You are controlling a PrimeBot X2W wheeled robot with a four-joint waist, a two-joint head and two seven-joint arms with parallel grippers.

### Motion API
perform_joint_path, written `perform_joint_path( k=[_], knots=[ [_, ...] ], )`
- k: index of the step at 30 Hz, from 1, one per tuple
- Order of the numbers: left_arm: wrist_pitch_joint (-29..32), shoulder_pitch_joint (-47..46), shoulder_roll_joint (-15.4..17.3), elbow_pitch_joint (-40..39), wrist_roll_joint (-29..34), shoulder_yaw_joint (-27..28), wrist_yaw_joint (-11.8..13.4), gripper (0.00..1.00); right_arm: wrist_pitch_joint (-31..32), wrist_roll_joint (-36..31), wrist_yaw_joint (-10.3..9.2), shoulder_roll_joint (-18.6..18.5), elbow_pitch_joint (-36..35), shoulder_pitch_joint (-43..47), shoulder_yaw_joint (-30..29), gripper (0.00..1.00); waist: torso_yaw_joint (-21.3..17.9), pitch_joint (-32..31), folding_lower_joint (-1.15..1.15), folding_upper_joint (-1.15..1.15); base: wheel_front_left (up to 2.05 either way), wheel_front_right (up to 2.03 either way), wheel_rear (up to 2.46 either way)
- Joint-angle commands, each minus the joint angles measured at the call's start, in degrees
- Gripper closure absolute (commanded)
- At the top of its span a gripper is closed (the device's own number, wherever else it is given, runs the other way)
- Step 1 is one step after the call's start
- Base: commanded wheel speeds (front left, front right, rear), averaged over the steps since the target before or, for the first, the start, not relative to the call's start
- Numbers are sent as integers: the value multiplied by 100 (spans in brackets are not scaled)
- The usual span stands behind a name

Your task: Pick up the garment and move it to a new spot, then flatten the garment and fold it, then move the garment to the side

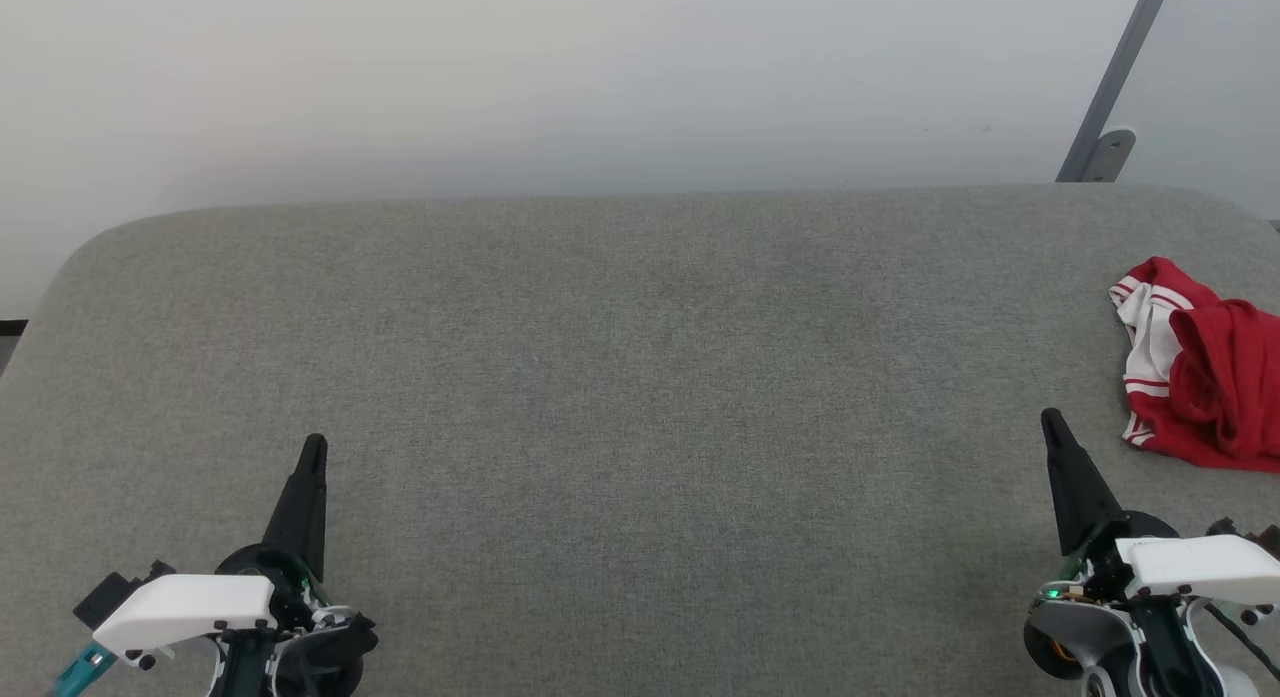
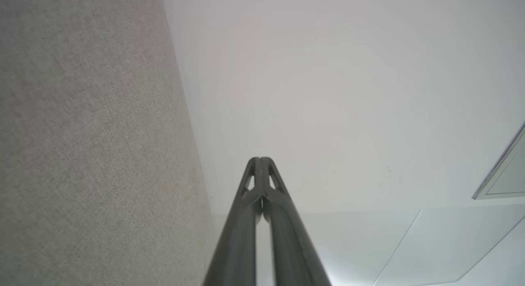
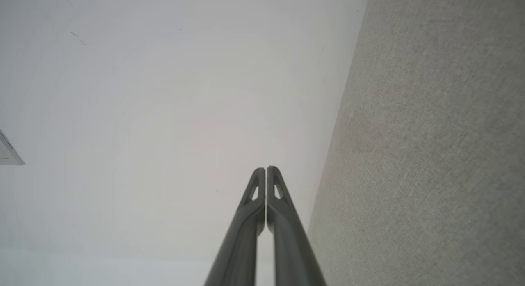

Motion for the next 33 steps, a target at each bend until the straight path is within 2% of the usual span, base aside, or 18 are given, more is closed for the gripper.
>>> perform_joint_path(
  k=[1,33],
  knots=[
    [9,-73,10,3,-12,-1,-30,100,8,22,-2,8,7,-23,-1,100,0,0,0,0,0,0,0],
    [6,-73,10,2,-15,-3,-31,100,7,23,-2,8,7,-22,1,100,0,0,0,0,0,0,0]
  ],
)
